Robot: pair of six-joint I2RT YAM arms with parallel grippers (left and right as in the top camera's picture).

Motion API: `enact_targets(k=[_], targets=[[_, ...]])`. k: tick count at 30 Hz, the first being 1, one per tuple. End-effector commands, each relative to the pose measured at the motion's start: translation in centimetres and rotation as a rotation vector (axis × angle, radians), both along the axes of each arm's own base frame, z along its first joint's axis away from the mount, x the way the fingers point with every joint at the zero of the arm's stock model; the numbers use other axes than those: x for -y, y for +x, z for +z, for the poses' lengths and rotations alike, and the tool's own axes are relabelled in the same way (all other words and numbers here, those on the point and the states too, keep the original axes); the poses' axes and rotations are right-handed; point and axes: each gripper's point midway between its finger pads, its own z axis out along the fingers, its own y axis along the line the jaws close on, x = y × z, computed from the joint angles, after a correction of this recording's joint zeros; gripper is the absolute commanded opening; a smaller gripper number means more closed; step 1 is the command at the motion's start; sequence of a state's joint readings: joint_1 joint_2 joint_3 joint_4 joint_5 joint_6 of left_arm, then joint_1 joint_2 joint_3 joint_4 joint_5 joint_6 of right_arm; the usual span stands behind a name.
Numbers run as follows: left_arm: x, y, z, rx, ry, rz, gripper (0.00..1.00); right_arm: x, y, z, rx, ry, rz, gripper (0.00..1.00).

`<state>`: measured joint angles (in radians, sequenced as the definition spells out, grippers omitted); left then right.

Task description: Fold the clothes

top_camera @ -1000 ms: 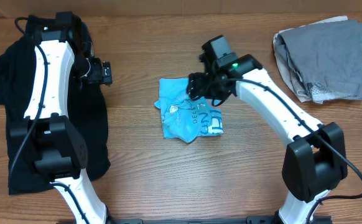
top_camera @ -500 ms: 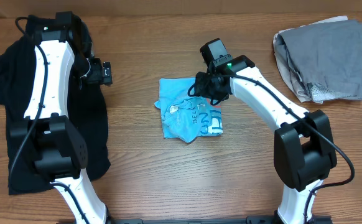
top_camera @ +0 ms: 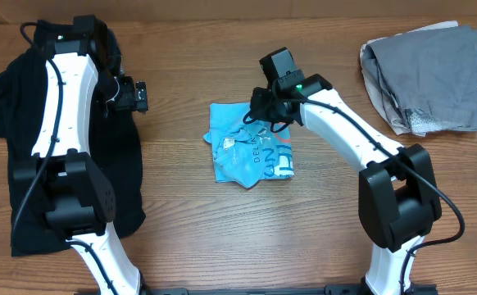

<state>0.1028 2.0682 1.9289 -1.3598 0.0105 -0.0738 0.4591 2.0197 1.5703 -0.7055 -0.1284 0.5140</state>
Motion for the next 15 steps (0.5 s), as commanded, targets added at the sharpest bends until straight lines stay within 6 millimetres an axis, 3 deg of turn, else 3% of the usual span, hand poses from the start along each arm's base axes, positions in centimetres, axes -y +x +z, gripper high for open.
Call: enact_targets(k=[1, 2, 5, 8, 11, 13, 14, 15], targets=[[0.0, 0.3, 1.2, 0.037, -0.003, -0.017, 1.00, -4.7, -0.1, 1.7, 0.075, 0.118, 0.123, 0.04], [0.0, 0.3, 1.2, 0.038, -0.002, -0.017, 1.00, -6.7, -0.1, 2.5, 0.119, 0.155, 0.161, 0.04], [0.0, 0.4, 1.2, 0.043, -0.002, -0.017, 1.00, -9.6, -0.5, 3.6, 0.183, 0.190, 0.216, 0.04], [0.0, 0.5, 1.2, 0.046, -0.003, -0.014, 1.00, -11.1, -0.8, 4.3, 0.231, 0.201, 0.269, 0.08], [0.1, 0.4, 1.2, 0.044, -0.004, -0.014, 1.00, -11.4, -0.9, 4.6, 0.241, 0.202, 0.287, 0.13], [0.1, 0.4, 1.2, 0.044, -0.004, -0.014, 1.00, -11.4, -1.0, 4.6, 0.236, 0.211, 0.307, 0.36], [0.1, 0.4, 1.2, 0.044, -0.004, -0.014, 1.00, -11.2, -1.1, 4.7, 0.226, 0.217, 0.319, 0.56], [0.1, 0.4, 1.2, 0.044, -0.004, -0.014, 1.00, -10.8, -1.1, 4.7, 0.211, 0.212, 0.314, 0.68]])
